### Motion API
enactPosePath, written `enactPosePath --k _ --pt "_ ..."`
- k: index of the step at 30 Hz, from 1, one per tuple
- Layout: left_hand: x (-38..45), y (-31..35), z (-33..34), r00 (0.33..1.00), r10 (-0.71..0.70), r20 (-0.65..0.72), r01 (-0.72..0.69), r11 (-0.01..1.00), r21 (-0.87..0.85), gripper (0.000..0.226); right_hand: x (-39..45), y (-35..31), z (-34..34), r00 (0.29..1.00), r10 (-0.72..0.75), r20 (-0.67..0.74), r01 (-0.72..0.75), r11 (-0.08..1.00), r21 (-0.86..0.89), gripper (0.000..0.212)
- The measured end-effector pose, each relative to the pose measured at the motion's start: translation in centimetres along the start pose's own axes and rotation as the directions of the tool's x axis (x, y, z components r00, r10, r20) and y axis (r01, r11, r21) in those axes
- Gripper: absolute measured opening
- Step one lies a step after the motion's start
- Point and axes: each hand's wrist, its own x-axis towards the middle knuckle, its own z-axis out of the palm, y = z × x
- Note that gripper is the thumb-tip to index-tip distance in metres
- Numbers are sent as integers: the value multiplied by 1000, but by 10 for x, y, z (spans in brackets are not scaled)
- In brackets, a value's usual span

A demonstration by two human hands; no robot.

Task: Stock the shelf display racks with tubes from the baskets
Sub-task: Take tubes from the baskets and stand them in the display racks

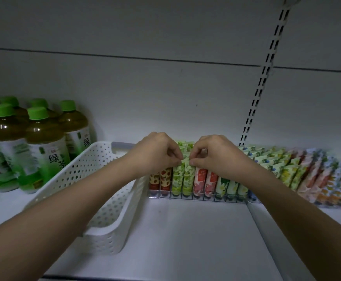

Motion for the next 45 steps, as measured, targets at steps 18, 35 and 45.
enactPosePath --k 18,35,45 --pt "10 -4 -16 992 -76 -98 76 997 -10 6 12 12 -16 999 44 -24 -41 995 95 12" --pt "25 0 -5 986 -159 53 159 987 7 15 42 12 -7 985 -5 170 14 999 -52 5" --pt "25 -2 -6 982 -179 58 179 984 7 16 44 12 -8 981 10 195 3 998 -67 13"
